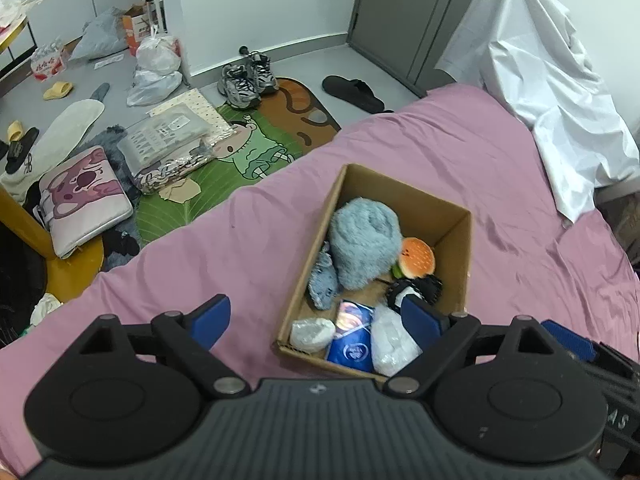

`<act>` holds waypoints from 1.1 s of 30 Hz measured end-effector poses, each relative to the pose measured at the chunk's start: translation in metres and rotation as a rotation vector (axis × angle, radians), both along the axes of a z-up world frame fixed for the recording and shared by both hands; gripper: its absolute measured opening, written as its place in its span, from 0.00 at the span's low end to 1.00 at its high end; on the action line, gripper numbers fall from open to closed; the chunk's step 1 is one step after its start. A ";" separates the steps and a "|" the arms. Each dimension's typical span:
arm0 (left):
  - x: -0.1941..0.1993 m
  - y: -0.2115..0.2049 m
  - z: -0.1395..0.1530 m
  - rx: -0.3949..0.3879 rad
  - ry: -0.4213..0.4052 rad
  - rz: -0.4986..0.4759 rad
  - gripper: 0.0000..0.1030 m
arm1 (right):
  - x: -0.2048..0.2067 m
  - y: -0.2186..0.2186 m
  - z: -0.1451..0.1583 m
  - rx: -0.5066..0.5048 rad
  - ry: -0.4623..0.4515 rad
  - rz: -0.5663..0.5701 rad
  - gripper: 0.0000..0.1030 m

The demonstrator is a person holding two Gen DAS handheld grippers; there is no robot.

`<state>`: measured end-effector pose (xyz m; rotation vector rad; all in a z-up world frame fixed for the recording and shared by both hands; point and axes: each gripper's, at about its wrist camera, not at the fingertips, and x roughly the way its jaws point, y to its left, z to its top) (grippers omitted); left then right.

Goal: Organize soft objects

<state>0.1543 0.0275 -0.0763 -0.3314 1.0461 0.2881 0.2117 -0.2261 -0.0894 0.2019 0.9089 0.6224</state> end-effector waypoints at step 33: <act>-0.050 -0.048 0.047 0.039 -0.042 -0.190 0.90 | -0.059 -0.067 0.059 -0.141 -0.027 -0.183 1.00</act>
